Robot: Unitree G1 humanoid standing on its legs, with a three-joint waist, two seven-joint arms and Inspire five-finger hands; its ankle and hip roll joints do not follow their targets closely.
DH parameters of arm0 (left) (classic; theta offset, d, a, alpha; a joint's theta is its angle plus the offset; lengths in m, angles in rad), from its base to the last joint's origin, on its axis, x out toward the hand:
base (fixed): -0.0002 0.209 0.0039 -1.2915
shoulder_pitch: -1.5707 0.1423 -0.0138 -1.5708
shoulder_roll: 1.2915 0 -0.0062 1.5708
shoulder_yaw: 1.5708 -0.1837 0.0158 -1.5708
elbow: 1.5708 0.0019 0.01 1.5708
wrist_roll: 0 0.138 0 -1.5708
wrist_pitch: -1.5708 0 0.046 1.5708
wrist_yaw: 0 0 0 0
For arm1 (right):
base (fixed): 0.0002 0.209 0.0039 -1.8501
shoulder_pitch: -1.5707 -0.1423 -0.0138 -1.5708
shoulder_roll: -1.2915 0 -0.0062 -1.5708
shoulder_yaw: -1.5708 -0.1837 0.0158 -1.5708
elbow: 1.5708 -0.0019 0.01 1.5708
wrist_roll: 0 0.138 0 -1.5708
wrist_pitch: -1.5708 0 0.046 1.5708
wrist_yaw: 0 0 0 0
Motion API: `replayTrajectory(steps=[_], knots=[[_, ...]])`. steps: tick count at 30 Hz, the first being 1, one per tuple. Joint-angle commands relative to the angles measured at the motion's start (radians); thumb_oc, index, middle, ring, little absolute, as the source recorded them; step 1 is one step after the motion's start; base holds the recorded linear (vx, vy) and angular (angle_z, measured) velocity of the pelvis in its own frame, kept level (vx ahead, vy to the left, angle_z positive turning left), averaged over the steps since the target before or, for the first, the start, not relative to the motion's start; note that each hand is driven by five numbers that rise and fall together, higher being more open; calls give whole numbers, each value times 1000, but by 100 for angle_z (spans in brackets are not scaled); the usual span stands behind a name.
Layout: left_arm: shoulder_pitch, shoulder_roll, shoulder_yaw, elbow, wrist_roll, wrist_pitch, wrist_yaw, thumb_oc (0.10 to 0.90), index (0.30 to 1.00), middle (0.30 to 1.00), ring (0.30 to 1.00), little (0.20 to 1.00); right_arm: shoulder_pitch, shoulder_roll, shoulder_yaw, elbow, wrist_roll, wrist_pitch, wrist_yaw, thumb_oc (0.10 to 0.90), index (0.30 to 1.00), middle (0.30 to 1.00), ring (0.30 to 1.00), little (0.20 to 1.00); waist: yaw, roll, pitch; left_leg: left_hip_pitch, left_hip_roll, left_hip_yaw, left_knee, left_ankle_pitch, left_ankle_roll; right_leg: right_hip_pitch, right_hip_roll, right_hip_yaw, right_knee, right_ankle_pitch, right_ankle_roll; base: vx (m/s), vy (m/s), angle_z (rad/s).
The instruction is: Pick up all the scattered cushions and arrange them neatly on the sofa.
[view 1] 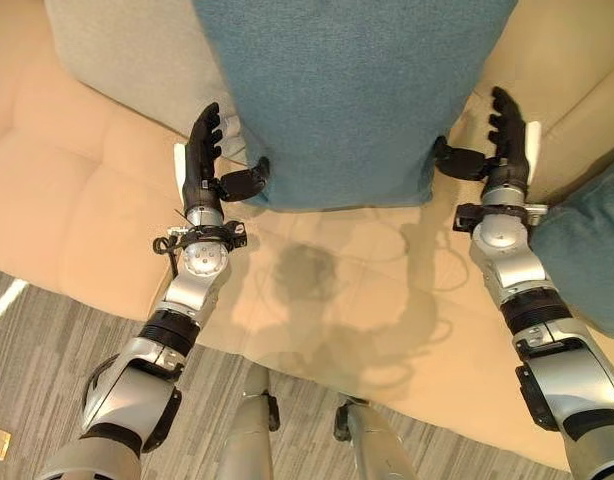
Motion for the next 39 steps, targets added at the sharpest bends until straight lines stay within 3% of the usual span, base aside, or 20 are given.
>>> replayTrajectory(steps=[1, 5, 6, 7, 8, 9, 16, 19, 22, 24, 28, 34, 36, 39], knots=[[-33, -33, -33, -6, -29, -98, -50, 800, 900, 900, 900, 900, -47, 7, 15, -42, 55, -90, 48, 800, 900, 900, 900, 900, 3, -27, -103, 104, 0, 28, 2, -157, -94, -20, -34, 1, 7, -3, 113, 0, 0, 0], [-66, -100, -81, -38, -91, -108, -89, 800, 900, 900, 900, 900, -75, 83, 101, -84, 70, -83, 118, 800, 900, 900, 900, 900, 7, -25, -88, 116, 3, 26, 2, -151, -98, -10, -32, 0, 7, -5, 111, -8, -3, 0], [-69, -106, -85, -47, -95, -109, -95, 612, 618, 618, 618, 618, -78, 90, 112, -93, 67, -83, 127, 563, 545, 545, 545, 545, 7, -25, -86, 118, 4, 26, 2, -150, -99, -7, -32, -2, 7, -5, 111, 0, 0, 0], [-69, -106, -85, -47, -95, -109, -95, 576, 564, 564, 564, 564, -78, 90, 112, -93, 67, -83, 127, 527, 491, 491, 491, 491, 7, -25, -85, 118, 4, 26, 2, -150, -99, -7, -32, -2, 7, -5, 111, 0, 0, 0], [-73, -111, -93, -59, -100, -111, -103, 507, 460, 460, 460, 460, -78, 97, 122, -102, 60, -85, 136, 400, 300, 300, 300, 300, 9, -26, -84, 121, 5, 26, 2, -150, -100, -4, -32, -4, 7, -5, 112, 0, 0, 0], [-81, -111, -101, -68, -108, -112, -115, 400, 300, 300, 300, 300, -78, 99, 134, -112, 54, -83, 149, 400, 300, 300, 300, 300, 10, -26, -81, 124, 6, 26, 2, -149, -101, 1, -32, -6, 7, -6, 111, 0, 0, 0], [-79, -94, -81, -140, -138, -126, -131, 400, 300, 300, 300, 300, -18, 106, 113, -214, 12, -91, 158, 400, 300, 300, 300, 300, 11, -27, -77, 150, 11, 27, 2, -151, -102, 28, -31, -11, 7, -9, 111, -17, -6, 0], [-11, -70, -28, -220, -113, -123, -136, 400, 300, 300, 300, 300, 136, 120, 24, -338, -13, -109, 166, 400, 300, 300, 300, 300, 3, -30, -81, 194, 17, 31, 2, -161, -98, 69, -34, -14, 7, -15, 110, 7, -3, 2], [94, -72, 12, -275, -102, -113, -157, 400, 300, 300, 300, 300, 283, 159, -40, -400, -27, -117, 172, 400, 300, 300, 300, 300, -4, -35, -93, 234, 23, 38, 2, -170, -95, 111, -34, -13, 7, -22, 108, 43, -13, 6], [243, -118, 69, -341, -111, -103, -170, 400, 300, 300, 300, 300, 458, 248, -86, -461, -24, -117, 202, 400, 300, 300, 300, 300, -10, -41, -110, 291, 29, 46, 2, -185, -86, 168, -35, -14, 7, -37, 106, 80, -21, -10], [416, -143, 107, -412, -100, -88, -209, 400, 300, 300, 300, 300, 622, 291, -113, -522, -21, -118, 248, 400, 300, 300, 300, 300, -16, -38, -136, 352, 25, 61, 2, -200, -73, 223, -36, -14, 7, -51, 108, 79, 26, -4], [582, -144, 110, -485, -89, -69, -254, 400, 300, 300, 300, 300, 779, 355, -125, -560, 86, -124, 311, 400, 300, 300, 300, 300, -23, -23, -165, 421, 14, 65, 2, -223, -52, 290, -42, -7, 7, -67, 108, 71, 60, -12], [679, -152, 106, -530, -96, -63, -263, 400, 300, 300, 300, 300, 877, 397, -122, -593, 144, -125, 330, 400, 300, 300, 300, 300, -29, -6, -169, 472, 1, 51, 2, -237, -34, 342, -44, 4, 12, -72, 101, 72, 131, -4], [756, -137, 100, -569, -77, -60, -266, 400, 300, 300, 300, 300, 941, 396, -120, -647, 141, -129, 335, 400, 300, 300, 300, 300, -30, 10, -172, 522, -8, 45, 2, -250, -22, 371, -48, 22, 75, -101, 99, 46, 128, 0]])
